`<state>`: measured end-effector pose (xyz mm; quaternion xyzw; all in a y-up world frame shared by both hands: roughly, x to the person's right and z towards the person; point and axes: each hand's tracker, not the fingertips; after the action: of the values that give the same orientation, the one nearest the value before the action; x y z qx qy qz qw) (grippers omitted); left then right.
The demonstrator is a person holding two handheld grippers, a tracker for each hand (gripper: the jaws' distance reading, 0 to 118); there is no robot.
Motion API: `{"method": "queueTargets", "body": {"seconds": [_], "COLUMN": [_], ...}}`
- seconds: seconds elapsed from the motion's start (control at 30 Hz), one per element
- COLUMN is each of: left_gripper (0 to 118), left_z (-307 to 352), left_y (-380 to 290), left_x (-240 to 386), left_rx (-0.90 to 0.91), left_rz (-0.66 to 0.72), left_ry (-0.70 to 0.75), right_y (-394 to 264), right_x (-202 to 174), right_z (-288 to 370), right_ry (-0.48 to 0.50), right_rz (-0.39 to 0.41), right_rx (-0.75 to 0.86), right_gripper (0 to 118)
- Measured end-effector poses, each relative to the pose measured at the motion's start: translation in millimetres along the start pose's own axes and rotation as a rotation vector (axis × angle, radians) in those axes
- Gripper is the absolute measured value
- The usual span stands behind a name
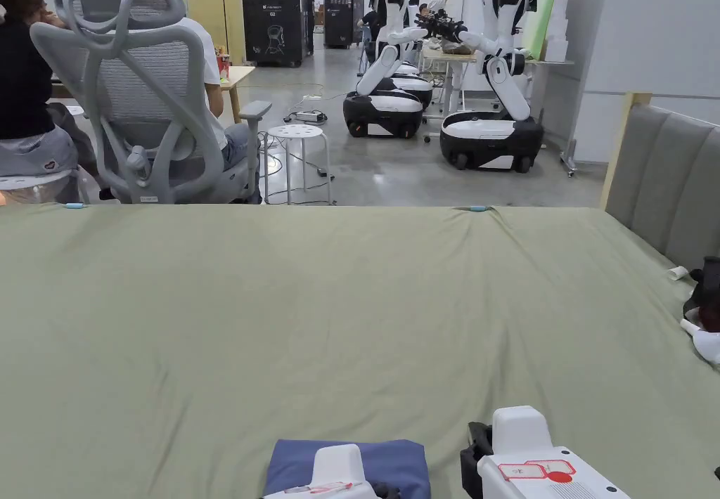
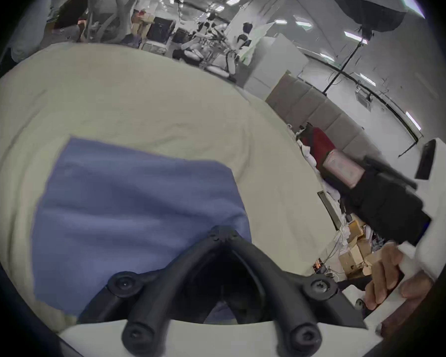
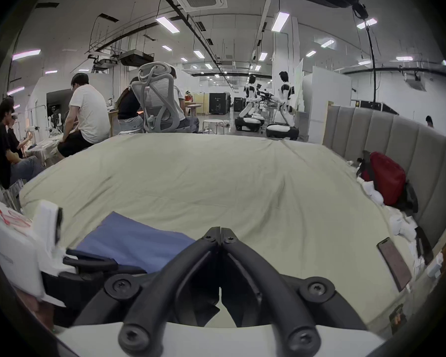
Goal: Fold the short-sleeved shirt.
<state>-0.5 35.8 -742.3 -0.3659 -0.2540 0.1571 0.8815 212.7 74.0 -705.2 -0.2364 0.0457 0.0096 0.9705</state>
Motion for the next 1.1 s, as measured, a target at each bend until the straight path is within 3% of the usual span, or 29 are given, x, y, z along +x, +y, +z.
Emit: {"method": "queueTargets", "body": {"seconds": [0.1,0.27,0.3,0.33,0.37,0.4,0.43,0.53,0.63,0.8,0.83,0.87,0.93,1.0,1.1], "left_gripper": [0,0,9,30,69,90,100,100,98,81,62,34,34,32,31], "left_z": [26.0,56.4,62.8,65.4,69.4,71.1,72.7,65.6,43.1,-9.2,-14.9,-16.4,-15.1,-3.4,29.0], "left_y": [8.6,11.6,10.4,9.5,8.9,7.1,4.4,-2.0,-12.5,-27.3,-27.7,-24.6,-16.8,-8.1,13.2], "left_x": [-11.7,-58.2,-72.0,-79.0,-90.9,-101.0,-111.5,-140.3,-153.2,-138.0,-134.6,-130.6,-122.2,-122.3,-133.5], "left_rx": [0.056,0.112,0.121,0.122,0.128,0.127,0.135,0.114,0.062,0.005,0.027,0.031,0.003,0.006,0.051], "left_rz": [-0.018,0.064,0.092,0.117,0.153,0.182,0.222,0.389,0.536,0.686,0.692,0.681,0.590,0.549,0.434], "left_ry": [0.027,0.073,0.071,0.070,0.070,0.068,0.053,-0.025,-0.145,-0.364,-0.340,-0.295,-0.127,-0.155,-0.063], "right_y": [3.1,-9.3,-15.9,-19.6,-25.7,-30.9,-36.3,-46.3,-45.9,-44.5,-45.1,-44.6,-40.1,-29.8,-6.2], "right_x": [-20.4,-49.9,-53.4,-54.6,-54.6,-52.2,-48.2,-34.0,-24.6,-25.1,-26.3,-28.1,-32.4,-41.2,-69.8], "right_z": [-11.1,-37.7,-44.5,-47.7,-52.2,-55.9,-59.7,-65.7,-67.0,-65.2,-63.9,-63.3,-60.4,-55.2,-53.4], "right_ry": [0.067,0.241,0.242,0.237,0.224,0.206,0.188,0.122,0.123,0.136,0.138,0.131,0.121,0.138,0.153], "right_rz": [0.000,-0.096,-0.090,-0.082,-0.070,-0.068,-0.073,-0.091,-0.114,-0.086,-0.068,-0.044,-0.033,-0.018,0.067], "right_rx": [-0.046,-0.143,-0.179,-0.195,-0.228,-0.255,-0.281,-0.281,-0.278,-0.256,-0.246,-0.249,-0.250,-0.225,-0.167], "right_gripper": [0,0,0,0,0,0,0,0,0,0,0,0,0,0,0]}}
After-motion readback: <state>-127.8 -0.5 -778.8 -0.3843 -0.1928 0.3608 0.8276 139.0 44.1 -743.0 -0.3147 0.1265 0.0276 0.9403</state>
